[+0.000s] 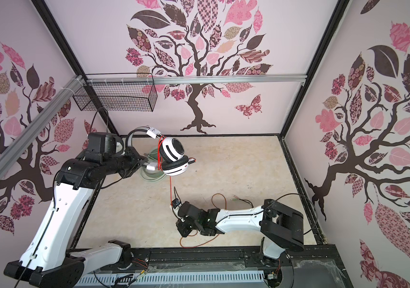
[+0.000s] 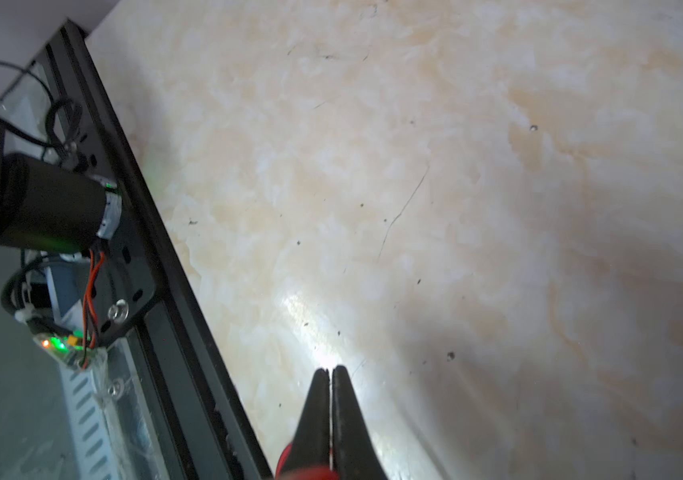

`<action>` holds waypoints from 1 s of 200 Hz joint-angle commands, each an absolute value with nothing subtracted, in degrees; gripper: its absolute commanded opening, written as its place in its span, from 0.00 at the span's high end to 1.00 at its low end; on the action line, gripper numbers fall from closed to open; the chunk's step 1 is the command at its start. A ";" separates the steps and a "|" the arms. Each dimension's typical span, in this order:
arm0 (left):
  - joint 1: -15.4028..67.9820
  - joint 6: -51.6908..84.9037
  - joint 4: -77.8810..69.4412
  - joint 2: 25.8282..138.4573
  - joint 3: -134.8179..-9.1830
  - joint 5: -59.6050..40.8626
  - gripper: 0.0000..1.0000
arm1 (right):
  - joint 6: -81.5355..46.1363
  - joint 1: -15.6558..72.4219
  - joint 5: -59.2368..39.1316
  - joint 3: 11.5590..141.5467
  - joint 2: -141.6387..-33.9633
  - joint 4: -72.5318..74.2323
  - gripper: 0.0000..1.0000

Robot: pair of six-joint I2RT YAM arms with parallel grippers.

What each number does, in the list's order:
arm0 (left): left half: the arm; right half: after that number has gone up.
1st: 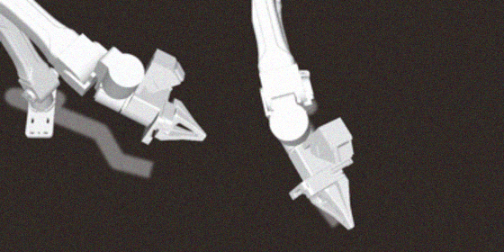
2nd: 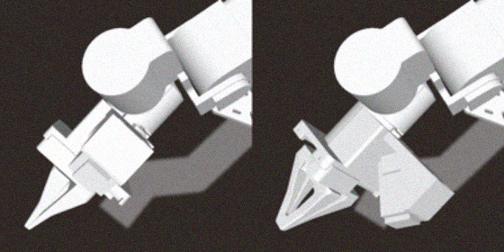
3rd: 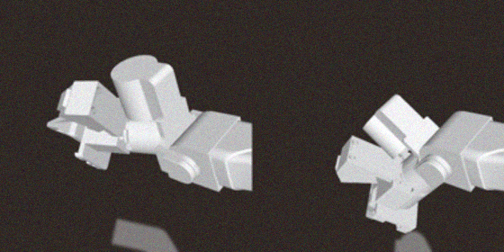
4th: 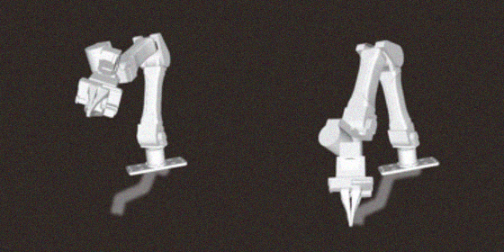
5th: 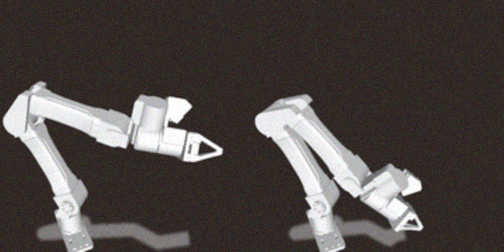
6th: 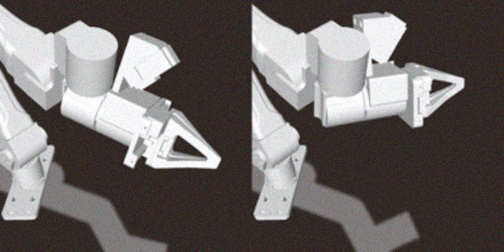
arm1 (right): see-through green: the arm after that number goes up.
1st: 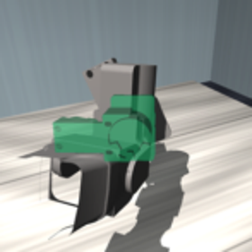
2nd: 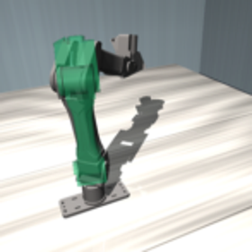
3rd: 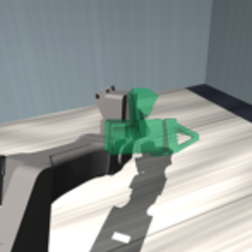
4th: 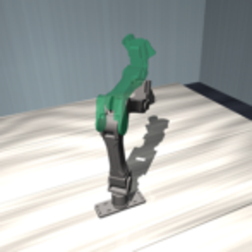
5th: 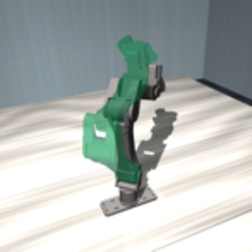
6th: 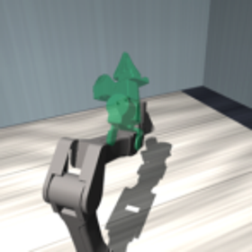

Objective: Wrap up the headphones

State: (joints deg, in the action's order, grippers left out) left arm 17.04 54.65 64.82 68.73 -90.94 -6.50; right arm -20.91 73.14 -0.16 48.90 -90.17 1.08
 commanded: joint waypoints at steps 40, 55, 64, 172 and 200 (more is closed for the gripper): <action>23.46 55.22 65.52 69.10 -84.32 14.52 1.00 | -12.19 78.58 6.52 68.38 -85.32 -35.63 1.00; 23.51 54.68 65.56 68.39 -82.15 17.52 1.00 | -11.48 78.66 9.00 72.63 -83.20 -41.99 1.00; 23.55 54.38 65.68 67.95 -80.95 18.91 1.00 | -10.96 78.58 10.24 74.82 -81.74 -45.11 1.00; 30.54 49.89 69.94 66.21 -73.74 24.59 1.00 | -6.63 77.49 32.76 91.09 -78.13 -59.59 1.00; 35.68 49.73 73.02 66.62 -72.22 28.83 1.00 | -3.19 74.20 34.70 93.87 -77.87 -58.40 1.00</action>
State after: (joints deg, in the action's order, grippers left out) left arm 32.47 50.28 71.44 67.35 -73.84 23.92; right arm -6.50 76.77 29.65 90.04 -78.50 -57.32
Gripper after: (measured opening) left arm 0.070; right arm 0.057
